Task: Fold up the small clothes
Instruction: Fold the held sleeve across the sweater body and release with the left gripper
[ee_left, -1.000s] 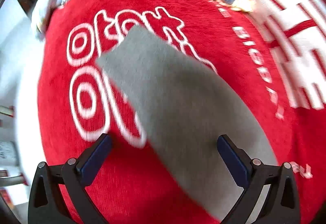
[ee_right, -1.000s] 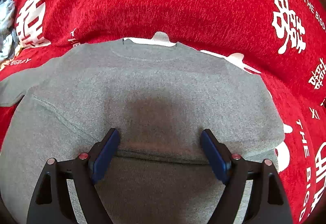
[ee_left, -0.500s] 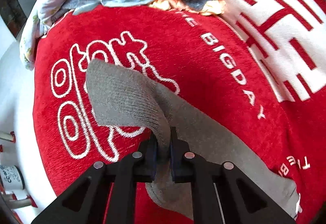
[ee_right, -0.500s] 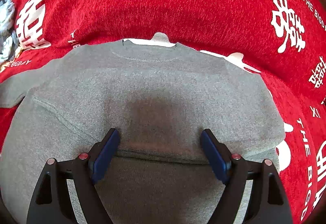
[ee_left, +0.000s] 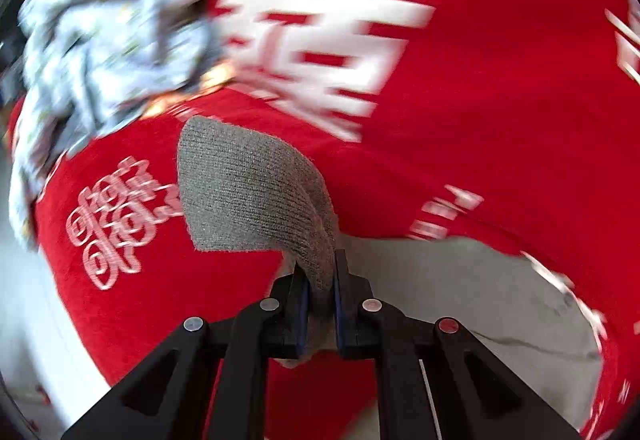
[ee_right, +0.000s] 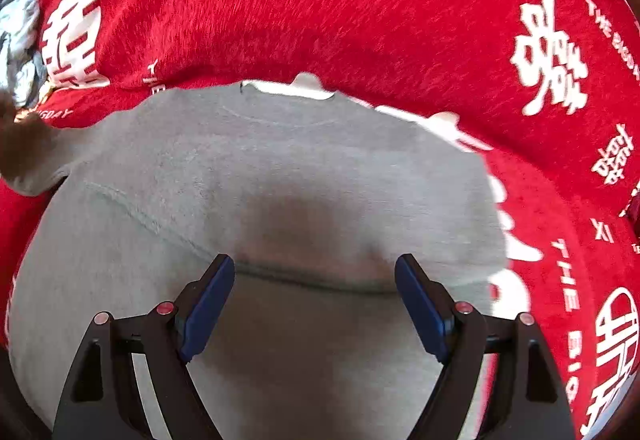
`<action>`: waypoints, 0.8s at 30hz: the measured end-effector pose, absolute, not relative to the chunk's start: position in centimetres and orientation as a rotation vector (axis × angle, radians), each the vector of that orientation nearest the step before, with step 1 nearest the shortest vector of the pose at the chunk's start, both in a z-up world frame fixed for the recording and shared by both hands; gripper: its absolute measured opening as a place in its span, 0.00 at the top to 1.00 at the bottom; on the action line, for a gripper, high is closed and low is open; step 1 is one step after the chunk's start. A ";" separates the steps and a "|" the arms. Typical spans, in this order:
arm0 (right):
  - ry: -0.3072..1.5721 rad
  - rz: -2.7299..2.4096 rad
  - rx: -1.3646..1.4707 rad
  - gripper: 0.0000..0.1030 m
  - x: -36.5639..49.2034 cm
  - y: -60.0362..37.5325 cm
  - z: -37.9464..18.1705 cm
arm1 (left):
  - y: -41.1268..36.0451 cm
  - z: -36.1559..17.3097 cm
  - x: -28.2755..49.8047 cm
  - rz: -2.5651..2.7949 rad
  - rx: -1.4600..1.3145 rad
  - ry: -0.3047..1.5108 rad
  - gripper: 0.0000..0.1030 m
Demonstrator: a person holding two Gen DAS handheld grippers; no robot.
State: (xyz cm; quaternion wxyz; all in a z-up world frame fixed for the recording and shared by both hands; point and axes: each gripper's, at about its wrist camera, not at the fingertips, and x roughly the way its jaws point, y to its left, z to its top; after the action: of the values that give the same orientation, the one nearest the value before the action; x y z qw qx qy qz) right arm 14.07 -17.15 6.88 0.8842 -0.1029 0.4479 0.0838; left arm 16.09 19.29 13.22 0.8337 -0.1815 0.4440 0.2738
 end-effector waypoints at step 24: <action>0.937 0.021 0.109 0.18 10.3 -34.3 7.3 | -16.5 7.2 21.9 0.074 0.061 1.129 0.25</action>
State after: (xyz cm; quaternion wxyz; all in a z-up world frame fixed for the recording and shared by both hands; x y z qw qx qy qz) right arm 10.29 -34.30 7.31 0.8907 0.0525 0.4515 0.0102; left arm 21.90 -16.54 7.17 0.8438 0.0289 0.5348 0.0348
